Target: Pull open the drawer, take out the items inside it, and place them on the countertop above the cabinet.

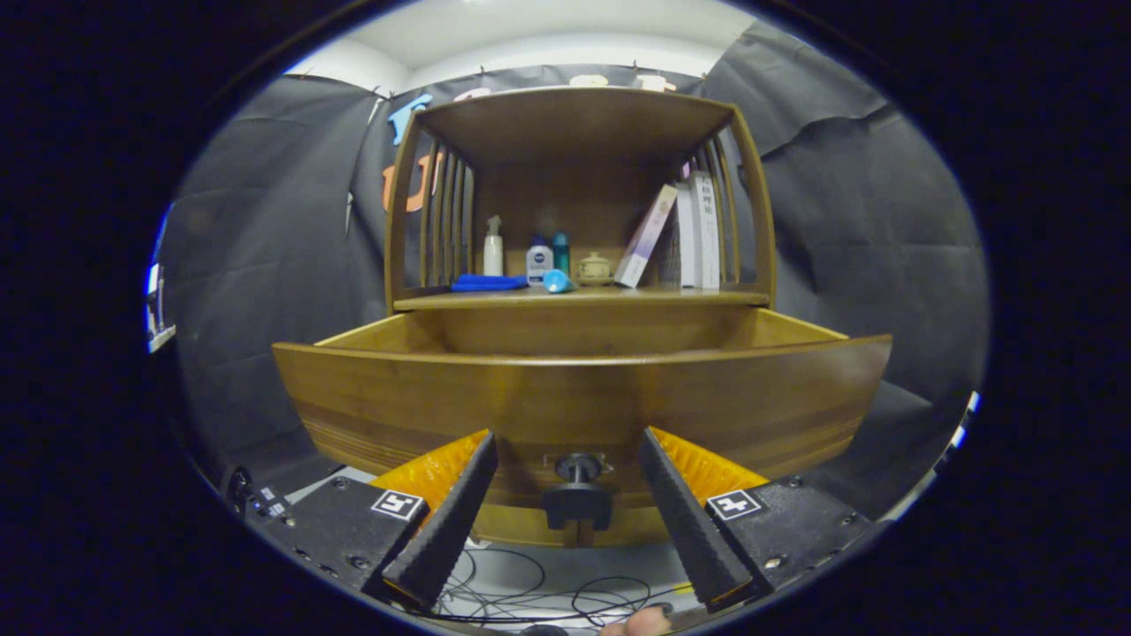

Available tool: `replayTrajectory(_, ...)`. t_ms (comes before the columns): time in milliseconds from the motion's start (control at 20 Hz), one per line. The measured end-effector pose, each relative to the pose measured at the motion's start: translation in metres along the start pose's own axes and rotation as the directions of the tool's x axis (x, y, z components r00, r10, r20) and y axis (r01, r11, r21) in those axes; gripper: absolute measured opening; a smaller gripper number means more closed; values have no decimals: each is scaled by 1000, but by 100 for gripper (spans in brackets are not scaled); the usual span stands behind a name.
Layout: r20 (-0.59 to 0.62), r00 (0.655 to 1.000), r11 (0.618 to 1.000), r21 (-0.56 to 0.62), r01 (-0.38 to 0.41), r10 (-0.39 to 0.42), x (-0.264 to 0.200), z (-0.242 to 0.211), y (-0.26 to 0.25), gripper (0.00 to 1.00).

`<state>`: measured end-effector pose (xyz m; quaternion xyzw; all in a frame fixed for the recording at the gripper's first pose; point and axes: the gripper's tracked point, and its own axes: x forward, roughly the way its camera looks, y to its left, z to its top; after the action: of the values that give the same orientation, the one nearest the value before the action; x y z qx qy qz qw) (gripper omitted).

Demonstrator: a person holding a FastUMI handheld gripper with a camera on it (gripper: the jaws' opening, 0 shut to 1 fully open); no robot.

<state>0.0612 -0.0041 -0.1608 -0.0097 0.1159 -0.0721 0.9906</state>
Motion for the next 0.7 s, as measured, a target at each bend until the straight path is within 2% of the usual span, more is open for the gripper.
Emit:
replayTrajectory(250, 29, 998, 998, -32, 56, -55, 5, 1, 2, 100)
replayTrajectory(500, 22, 999, 1000, -15, 27, -27, 23, 7, 4, 99)
replayTrajectory(700, 11, 999, 999, -19, 32, -32, 40, 11, 6, 99)
